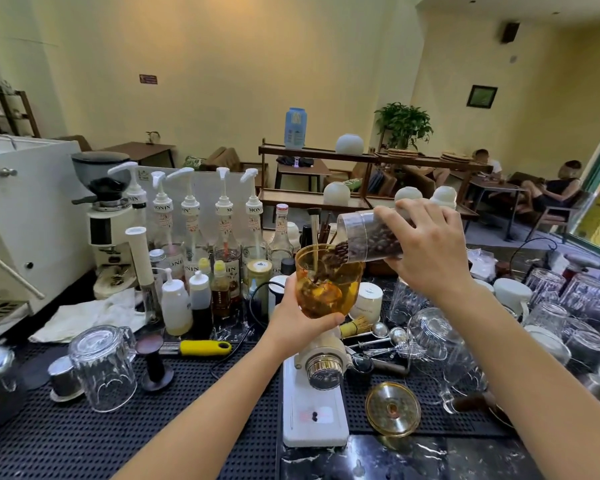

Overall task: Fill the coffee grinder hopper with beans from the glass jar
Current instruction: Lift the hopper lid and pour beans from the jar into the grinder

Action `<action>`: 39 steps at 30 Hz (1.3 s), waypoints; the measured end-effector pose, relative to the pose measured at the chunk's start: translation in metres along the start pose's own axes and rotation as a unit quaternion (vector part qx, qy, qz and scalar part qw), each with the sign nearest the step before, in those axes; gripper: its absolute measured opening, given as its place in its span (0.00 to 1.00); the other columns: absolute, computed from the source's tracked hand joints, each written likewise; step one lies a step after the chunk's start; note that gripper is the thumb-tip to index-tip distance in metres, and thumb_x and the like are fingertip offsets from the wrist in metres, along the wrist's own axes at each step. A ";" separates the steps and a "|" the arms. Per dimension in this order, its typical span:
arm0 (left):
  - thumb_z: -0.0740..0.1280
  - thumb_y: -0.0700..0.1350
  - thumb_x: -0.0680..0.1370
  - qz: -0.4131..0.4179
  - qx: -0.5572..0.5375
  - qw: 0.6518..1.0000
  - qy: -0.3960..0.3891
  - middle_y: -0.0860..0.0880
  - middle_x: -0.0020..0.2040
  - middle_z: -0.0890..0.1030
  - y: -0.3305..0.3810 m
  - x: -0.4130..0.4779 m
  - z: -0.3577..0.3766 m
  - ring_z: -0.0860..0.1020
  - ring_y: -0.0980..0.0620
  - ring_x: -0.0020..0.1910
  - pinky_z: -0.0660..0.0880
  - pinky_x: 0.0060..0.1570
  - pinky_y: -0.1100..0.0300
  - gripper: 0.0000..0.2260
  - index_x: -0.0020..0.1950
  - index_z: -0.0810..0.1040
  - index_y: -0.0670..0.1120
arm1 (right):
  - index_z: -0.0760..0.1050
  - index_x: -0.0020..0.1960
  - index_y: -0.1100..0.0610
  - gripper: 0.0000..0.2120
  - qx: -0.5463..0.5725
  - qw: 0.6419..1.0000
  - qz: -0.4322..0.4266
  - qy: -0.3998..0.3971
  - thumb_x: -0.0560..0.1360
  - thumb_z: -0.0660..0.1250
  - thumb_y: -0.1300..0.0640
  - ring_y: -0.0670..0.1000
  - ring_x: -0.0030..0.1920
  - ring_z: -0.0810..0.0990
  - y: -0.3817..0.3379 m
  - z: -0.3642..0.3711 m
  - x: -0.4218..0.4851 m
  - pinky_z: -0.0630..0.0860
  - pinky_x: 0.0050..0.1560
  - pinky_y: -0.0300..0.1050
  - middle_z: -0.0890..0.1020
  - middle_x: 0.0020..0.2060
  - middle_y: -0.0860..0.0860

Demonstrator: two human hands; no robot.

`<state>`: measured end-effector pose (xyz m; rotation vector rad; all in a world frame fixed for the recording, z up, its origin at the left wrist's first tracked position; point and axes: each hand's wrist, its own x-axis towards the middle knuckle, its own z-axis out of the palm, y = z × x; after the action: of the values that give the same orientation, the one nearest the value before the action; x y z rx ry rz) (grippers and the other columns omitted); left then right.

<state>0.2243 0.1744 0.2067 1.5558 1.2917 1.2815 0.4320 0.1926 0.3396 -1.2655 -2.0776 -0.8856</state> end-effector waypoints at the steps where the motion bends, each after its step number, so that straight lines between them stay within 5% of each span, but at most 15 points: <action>1: 0.78 0.62 0.57 0.001 0.000 1.000 0.000 0.66 0.53 0.75 0.000 0.000 0.000 0.74 0.72 0.48 0.69 0.40 0.76 0.42 0.64 0.58 0.65 | 0.69 0.64 0.52 0.32 -0.001 1.000 0.000 -0.001 0.62 0.76 0.53 0.63 0.59 0.72 0.000 0.000 0.000 0.66 0.55 0.58 0.77 0.58 0.61; 20: 0.79 0.55 0.62 0.013 0.003 1.000 -0.003 0.65 0.53 0.74 -0.002 0.000 0.001 0.72 0.77 0.46 0.67 0.37 0.82 0.38 0.63 0.58 0.64 | 0.69 0.64 0.52 0.31 0.004 1.000 -0.003 0.008 0.64 0.75 0.52 0.62 0.60 0.72 0.001 0.002 -0.001 0.65 0.55 0.57 0.76 0.59 0.60; 30: 0.78 0.56 0.62 0.010 0.004 1.000 -0.004 0.65 0.54 0.73 -0.004 0.001 0.001 0.73 0.72 0.49 0.68 0.43 0.73 0.37 0.63 0.58 0.65 | 0.68 0.64 0.51 0.36 0.115 0.989 0.093 0.004 0.59 0.75 0.44 0.59 0.52 0.75 0.001 0.009 -0.023 0.68 0.47 0.54 0.79 0.52 0.54; 34: 0.78 0.58 0.61 0.005 -0.002 1.000 0.001 0.65 0.54 0.73 -0.005 0.000 0.003 0.73 0.71 0.50 0.69 0.46 0.69 0.37 0.62 0.59 0.66 | 0.67 0.63 0.50 0.38 0.223 0.963 0.153 -0.005 0.58 0.76 0.40 0.56 0.48 0.76 -0.001 0.010 -0.039 0.72 0.43 0.51 0.79 0.49 0.53; 39: 0.77 0.58 0.62 0.007 0.001 1.000 -0.013 0.60 0.59 0.75 -0.008 -0.007 -0.002 0.74 0.63 0.56 0.71 0.55 0.61 0.37 0.65 0.60 0.66 | 0.68 0.56 0.46 0.31 0.423 0.874 0.236 -0.037 0.58 0.74 0.36 0.41 0.43 0.77 -0.018 0.013 -0.073 0.70 0.39 0.36 0.80 0.43 0.43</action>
<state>0.2205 0.1697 0.1984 1.5799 1.2684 1.2654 0.4447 0.1562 0.2736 -1.1920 -1.7352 0.2932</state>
